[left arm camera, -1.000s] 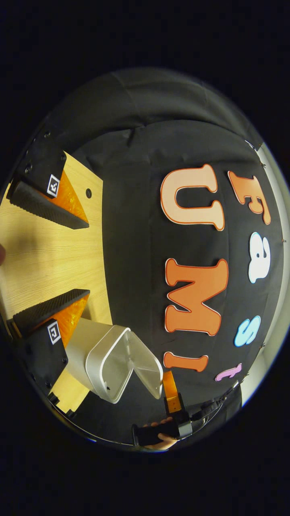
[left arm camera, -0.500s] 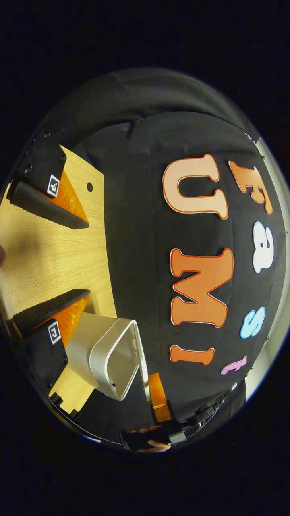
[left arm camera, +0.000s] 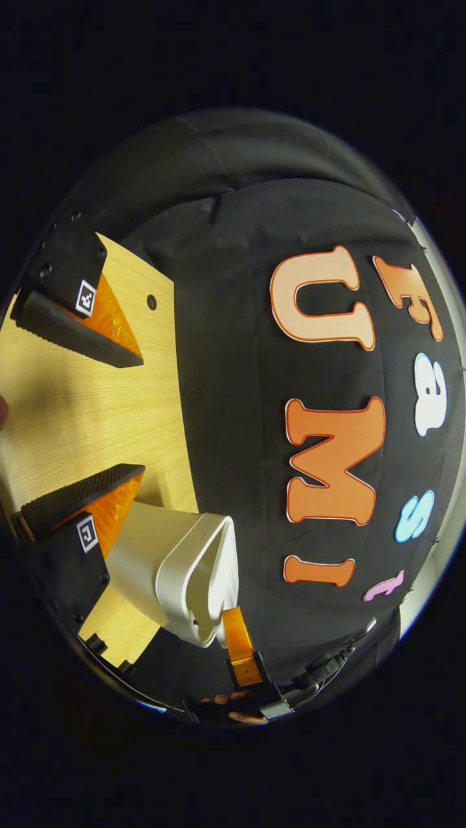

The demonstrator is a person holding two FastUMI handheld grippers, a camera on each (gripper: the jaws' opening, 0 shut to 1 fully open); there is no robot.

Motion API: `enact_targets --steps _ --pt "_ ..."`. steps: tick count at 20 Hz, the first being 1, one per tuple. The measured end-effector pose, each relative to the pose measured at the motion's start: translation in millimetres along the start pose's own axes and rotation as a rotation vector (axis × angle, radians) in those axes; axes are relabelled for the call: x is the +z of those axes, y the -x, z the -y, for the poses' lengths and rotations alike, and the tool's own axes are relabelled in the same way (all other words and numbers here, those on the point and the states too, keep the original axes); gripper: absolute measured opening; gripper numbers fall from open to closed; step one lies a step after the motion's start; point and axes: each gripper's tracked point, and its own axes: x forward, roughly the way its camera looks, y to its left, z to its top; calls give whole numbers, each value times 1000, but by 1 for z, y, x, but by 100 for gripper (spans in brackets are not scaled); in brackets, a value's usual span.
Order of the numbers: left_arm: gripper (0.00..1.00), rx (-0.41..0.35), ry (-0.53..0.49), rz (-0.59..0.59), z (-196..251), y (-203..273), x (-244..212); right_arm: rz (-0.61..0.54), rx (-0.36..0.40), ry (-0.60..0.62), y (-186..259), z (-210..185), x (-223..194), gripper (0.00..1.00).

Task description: Press the lid of the desktop garbage bin to open it, pick up the crumpled paper on the desktop and throw it into the bin, then pick up the pop can on the desktop and drop it into the bin, and finally close the garbage bin lid.

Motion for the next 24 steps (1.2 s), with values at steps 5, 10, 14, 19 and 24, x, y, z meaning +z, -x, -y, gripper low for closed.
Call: enact_targets --steps 5,10,14,19,24 --pt "94 15 -6 -37 -2 -1 -12 -47 -17 10 1 -1 -19 70" --pt "95 17 1 -64 0 -2 -19 -65 -24 1 2 -2 -23 60" --pt "95 30 -11 -74 -1 -4 -20 -89 -39 8 2 -2 -27 59" --pt "95 69 26 -97 -15 -4 -24 -103 -51 -5 2 -2 -28 59" --pt "94 89 22 -76 -23 -2 -9 -118 -61 -11 2 -3 -30 59"
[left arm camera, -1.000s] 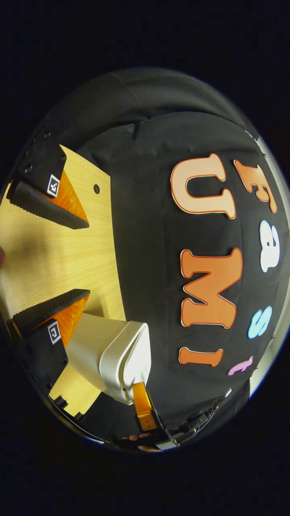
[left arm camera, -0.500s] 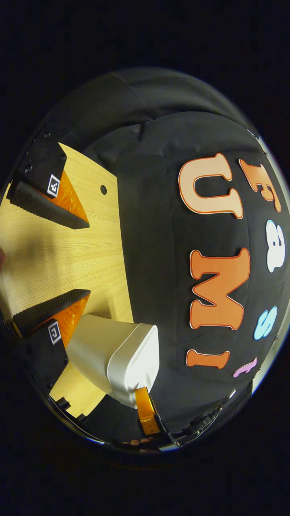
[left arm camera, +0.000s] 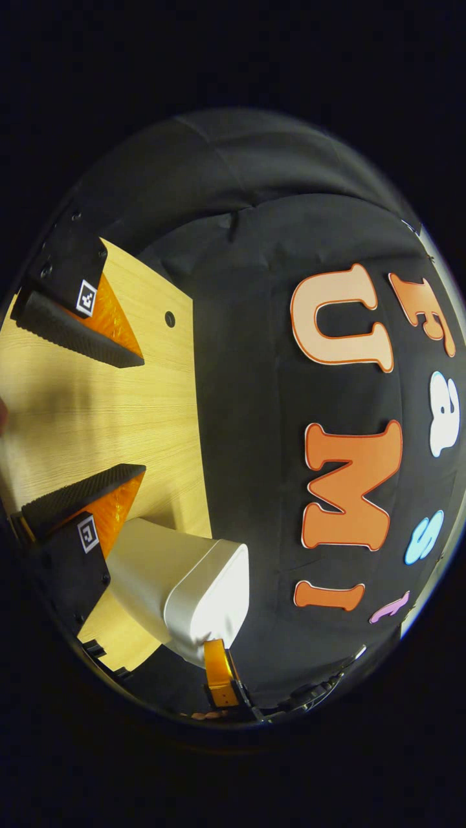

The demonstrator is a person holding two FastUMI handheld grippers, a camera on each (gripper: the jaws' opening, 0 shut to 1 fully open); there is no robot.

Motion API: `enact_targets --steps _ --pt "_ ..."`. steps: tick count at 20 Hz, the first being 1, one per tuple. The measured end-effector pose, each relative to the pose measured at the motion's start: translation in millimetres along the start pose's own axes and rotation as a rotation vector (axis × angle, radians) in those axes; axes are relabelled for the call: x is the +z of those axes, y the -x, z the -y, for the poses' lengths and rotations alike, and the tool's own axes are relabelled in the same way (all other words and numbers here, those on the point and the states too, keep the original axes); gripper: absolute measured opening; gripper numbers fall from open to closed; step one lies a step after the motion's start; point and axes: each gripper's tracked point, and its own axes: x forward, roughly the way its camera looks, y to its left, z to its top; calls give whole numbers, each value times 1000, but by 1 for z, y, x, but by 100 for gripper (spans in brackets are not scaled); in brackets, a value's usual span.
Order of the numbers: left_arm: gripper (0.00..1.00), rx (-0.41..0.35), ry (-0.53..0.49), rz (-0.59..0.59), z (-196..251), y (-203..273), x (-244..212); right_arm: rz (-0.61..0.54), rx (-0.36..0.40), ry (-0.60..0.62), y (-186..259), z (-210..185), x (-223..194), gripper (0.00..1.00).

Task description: Press the lid of the desktop garbage bin to open it, pick up the crumpled paper on the desktop and throw it into the bin, then pick up the pop can on the desktop and drop it into the bin, and finally close the garbage bin lid.

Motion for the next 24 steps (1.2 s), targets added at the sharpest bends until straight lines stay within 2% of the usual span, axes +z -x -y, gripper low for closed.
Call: enact_targets --steps 3,4,6,10,14,15,17,24 --pt "95 4 -15 23 0 2 8 25 2 13 0 -2 3 60" --pt "95 3 -16 31 0 3 13 40 7 22 1 -3 3 56" --pt "95 6 -17 54 -4 5 23 73 12 27 2 -4 5 55" --pt "95 13 -17 109 -9 10 50 128 12 41 2 -10 8 62" --pt "95 31 -31 181 -16 20 76 215 4 72 5 -18 20 64" --pt "95 35 -34 199 -16 22 81 244 9 74 7 -21 25 61" --pt "95 58 -40 253 -24 26 95 305 16 74 14 -29 37 68" --pt "95 103 -34 401 -38 48 129 472 26 82 29 -46 67 81"
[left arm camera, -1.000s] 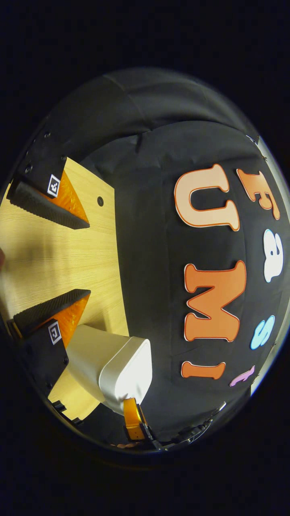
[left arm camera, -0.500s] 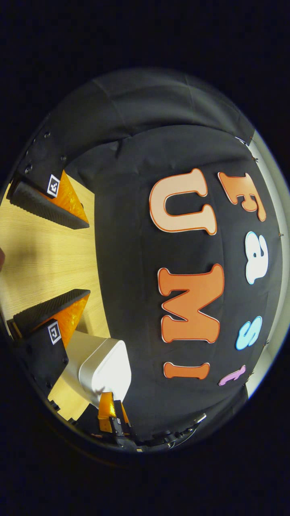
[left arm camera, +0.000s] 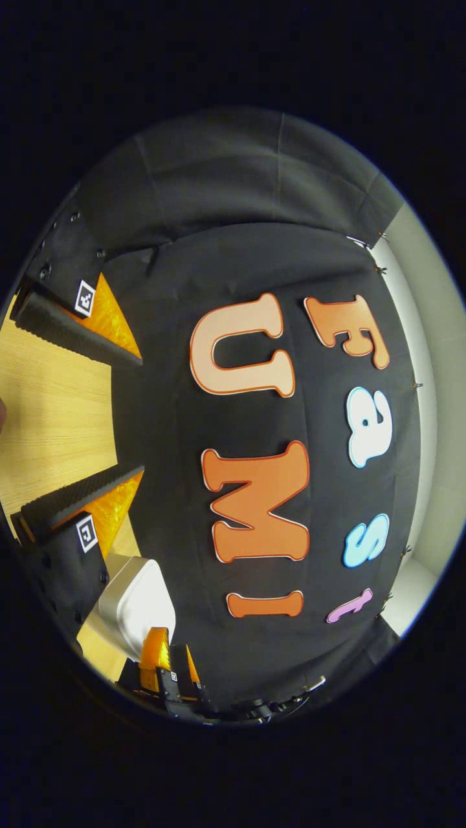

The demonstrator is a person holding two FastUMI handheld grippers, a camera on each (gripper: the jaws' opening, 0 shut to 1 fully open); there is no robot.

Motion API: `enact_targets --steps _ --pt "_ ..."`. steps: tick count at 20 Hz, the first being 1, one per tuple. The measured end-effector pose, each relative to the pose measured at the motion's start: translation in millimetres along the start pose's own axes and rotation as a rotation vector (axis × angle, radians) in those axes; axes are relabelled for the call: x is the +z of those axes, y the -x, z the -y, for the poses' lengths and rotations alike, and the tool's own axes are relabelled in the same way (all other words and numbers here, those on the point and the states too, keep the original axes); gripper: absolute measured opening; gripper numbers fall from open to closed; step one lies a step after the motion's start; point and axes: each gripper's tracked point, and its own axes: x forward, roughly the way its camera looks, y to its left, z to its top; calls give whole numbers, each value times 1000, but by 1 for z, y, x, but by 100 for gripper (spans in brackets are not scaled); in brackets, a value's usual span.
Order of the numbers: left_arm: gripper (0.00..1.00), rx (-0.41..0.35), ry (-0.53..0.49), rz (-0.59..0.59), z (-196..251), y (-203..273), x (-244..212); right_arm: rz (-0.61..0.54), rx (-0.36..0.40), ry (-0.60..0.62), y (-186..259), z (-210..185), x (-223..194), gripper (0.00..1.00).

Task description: Press the lid of the desktop garbage bin to open it, pick up the crumpled paper on the desktop and throw it into the bin, then pick up the pop can on the desktop and drop it into the bin, and finally close the garbage bin lid.

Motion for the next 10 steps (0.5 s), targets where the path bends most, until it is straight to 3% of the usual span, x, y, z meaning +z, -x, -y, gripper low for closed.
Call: enact_targets --steps 6,10 --pt "96 18 25 54 -10 3 10 130 3 58 5 -22 24 83" --pt "96 24 48 90 -14 6 18 148 16 84 6 -40 23 86"
